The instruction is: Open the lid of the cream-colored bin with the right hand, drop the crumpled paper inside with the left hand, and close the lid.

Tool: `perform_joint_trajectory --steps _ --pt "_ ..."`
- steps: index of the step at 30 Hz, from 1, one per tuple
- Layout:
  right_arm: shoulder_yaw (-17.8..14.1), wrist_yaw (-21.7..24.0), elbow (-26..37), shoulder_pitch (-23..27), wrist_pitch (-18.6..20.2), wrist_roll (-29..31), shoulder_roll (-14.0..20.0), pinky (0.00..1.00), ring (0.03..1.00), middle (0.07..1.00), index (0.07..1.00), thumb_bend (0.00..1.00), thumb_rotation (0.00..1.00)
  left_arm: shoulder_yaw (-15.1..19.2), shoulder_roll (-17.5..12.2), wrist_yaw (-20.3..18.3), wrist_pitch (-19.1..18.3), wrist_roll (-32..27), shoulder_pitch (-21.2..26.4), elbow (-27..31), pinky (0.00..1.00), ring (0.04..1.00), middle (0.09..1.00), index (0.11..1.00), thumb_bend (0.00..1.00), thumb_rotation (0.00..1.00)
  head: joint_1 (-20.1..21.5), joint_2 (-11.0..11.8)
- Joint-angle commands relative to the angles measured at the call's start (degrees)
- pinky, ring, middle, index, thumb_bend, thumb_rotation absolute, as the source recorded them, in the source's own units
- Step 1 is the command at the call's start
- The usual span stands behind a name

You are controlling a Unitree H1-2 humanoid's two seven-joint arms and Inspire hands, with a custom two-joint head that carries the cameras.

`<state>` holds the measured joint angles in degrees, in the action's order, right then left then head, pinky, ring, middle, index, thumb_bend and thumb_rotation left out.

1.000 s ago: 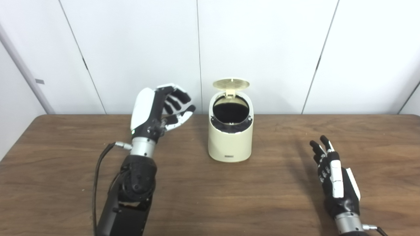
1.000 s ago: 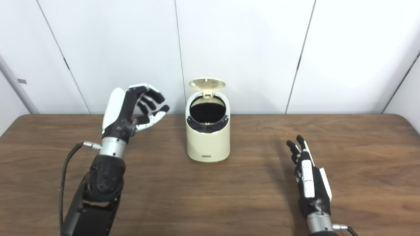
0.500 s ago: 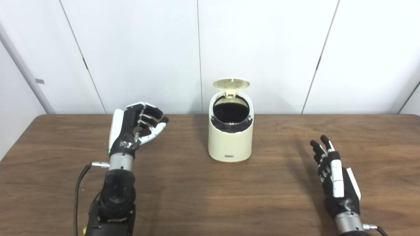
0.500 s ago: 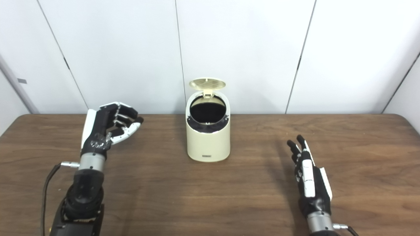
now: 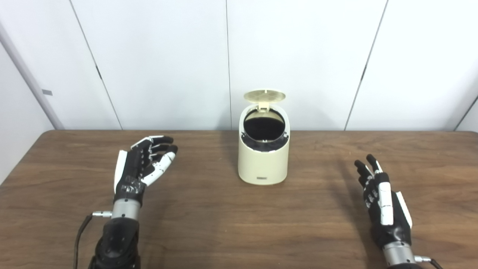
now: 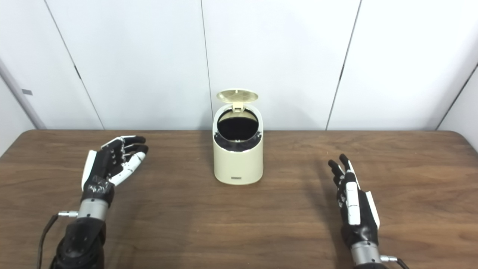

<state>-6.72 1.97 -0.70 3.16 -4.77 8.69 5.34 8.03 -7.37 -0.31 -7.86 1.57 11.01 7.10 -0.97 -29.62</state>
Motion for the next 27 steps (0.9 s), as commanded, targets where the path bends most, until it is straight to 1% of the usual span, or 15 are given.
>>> perform_joint_trajectory --steps 1,3,5,8,9,12,16,22,24,27 --pt "-0.43 0.92 -4.91 -3.52 -0.62 0.62 0.44 1.0 0.97 0.911 0.969 0.49 1.0 0.65 -0.25 -1.36 2.09 -3.88 0.91 2.11 0.91 0.913 0.946 0.946 0.43 0.57 -0.09 -0.11" --pt "-0.53 1.0 -4.9 -3.59 -0.34 0.92 0.5 1.0 0.971 0.908 0.965 0.51 1.0 0.95 -0.36 -2.82 1.99 -7.35 0.15 2.31 0.98 0.967 0.987 0.986 0.45 0.65 -0.06 -0.18" --pt "-0.53 1.17 -4.95 -3.68 -0.26 1.13 0.66 1.0 0.974 0.913 0.968 0.51 1.0 1.39 -0.27 -4.01 1.6 -10.6 -0.54 2.52 0.99 0.99 0.997 0.997 0.49 0.69 -0.2 -0.31" --pt "-0.44 1.13 -4.92 -3.77 -0.05 1.11 0.9 1.0 0.973 0.915 0.969 0.52 1.0 1.52 -0.53 -4.92 1.21 -12.79 -1.54 2.81 1.0 0.999 1.0 1.0 0.51 0.8 -0.19 -0.4" --pt "-0.46 1.14 -4.93 -3.76 -0.01 1.22 0.96 1.0 0.973 0.915 0.969 0.52 1.0 1.76 -0.41 -4.97 1.13 -13.52 -1.88 2.88 1.0 1.0 1.0 1.0 0.51 0.83 -0.24 -0.5" --pt "-0.3 0.89 -4.73 -3.85 0.19 0.81 1.14 1.0 0.968 0.913 0.968 0.52 1.0 2.16 -0.3 -5.28 1.64 -15.05 -2.78 2.75 1.0 1.0 1.0 1.0 0.46 0.89 -0.28 -0.53" --pt "-0.42 0.99 -4.57 -3.79 0.52 1.56 1.05 1.0 0.968 0.917 0.968 0.51 1.0 2.23 -0.31 -5.12 2.75 -15.18 -3.8 2.25 1.0 1.0 1.0 1.0 0.44 0.88 -0.29 -0.58" --pt "-0.53 1.07 -3.69 -3.91 0.82 2.09 0.98 1.0 0.978 0.922 0.959 0.49 1.0 2.31 -0.53 -4.68 3.11 -14.52 -5.59 2.12 1.0 1.0 1.0 1.0 0.47 0.85 0.06 -1.14" --pt "-0.52 0.97 -3.45 -4.0 0.71 2.09 0.92 1.0 0.979 0.927 0.956 0.5 1.0 2.33 -0.46 -4.5 3.56 -14.24 -6.21 2.18 1.0 1.0 1.0 1.0 0.47 0.86 0.26 -1.29" --pt "-0.3 1.38 -3.03 -4.14 0.09 2.18 0.98 1.0 0.995 0.945 0.967 0.5 1.0 2.66 0.3 -3.77 5.22 -14.11 -7.11 1.96 1.0 1.0 1.0 1.0 0.47 0.85 0.66 -1.58"
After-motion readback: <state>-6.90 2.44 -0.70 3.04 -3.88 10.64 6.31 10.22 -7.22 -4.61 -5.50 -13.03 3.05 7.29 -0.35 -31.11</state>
